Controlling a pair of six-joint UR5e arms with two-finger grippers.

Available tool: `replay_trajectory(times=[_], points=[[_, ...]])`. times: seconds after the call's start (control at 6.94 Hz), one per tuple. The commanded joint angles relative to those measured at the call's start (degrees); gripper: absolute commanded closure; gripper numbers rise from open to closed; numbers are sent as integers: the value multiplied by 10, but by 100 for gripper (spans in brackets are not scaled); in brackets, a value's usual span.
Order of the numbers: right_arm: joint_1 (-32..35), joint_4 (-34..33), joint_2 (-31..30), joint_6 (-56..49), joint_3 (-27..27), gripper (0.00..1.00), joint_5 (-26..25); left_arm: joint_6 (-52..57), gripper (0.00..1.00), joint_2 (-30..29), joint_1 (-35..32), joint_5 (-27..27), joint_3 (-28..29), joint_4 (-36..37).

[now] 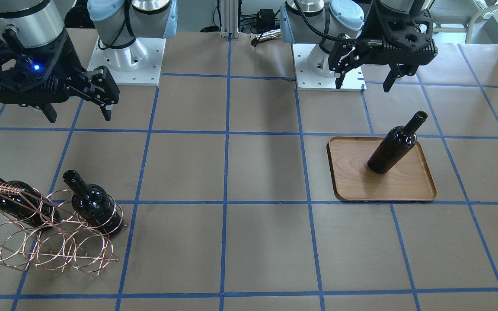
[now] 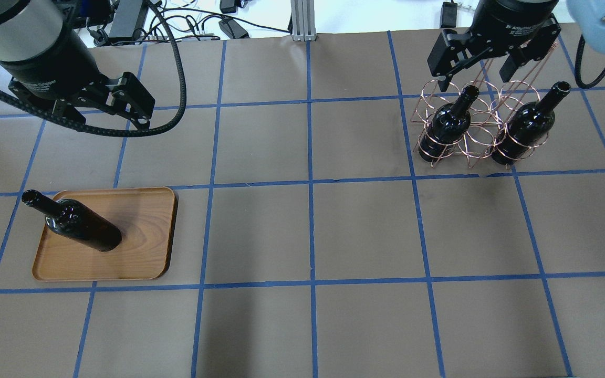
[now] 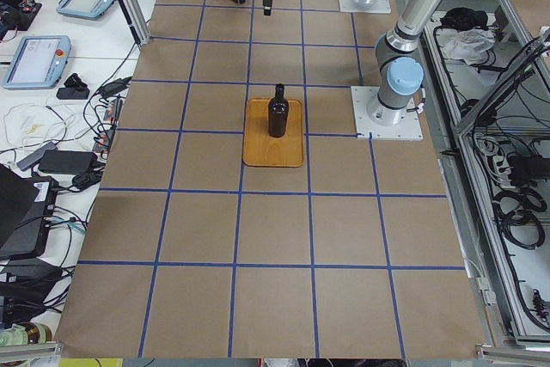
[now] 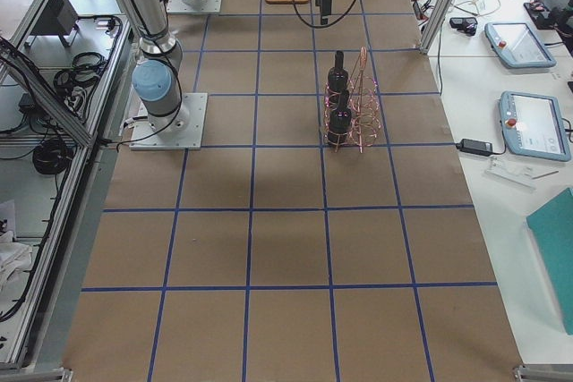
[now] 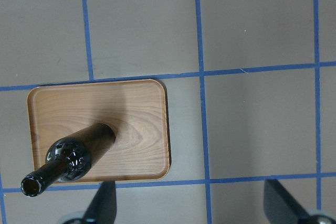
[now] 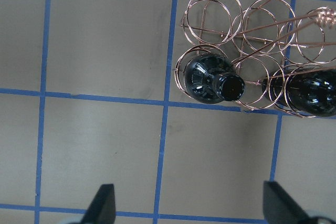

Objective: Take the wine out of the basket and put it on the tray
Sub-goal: 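Open the left gripper and lift it away from the tray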

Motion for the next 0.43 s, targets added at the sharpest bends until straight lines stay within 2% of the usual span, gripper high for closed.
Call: replay_trajectory(times=[0.0,0.29], points=[[-2,0,0,0,0,0,0,6,0,8,0,-6,-5,-3],[-2,1,-1,0,0,0,1,7,0,11,0,-6,-5,-10]])
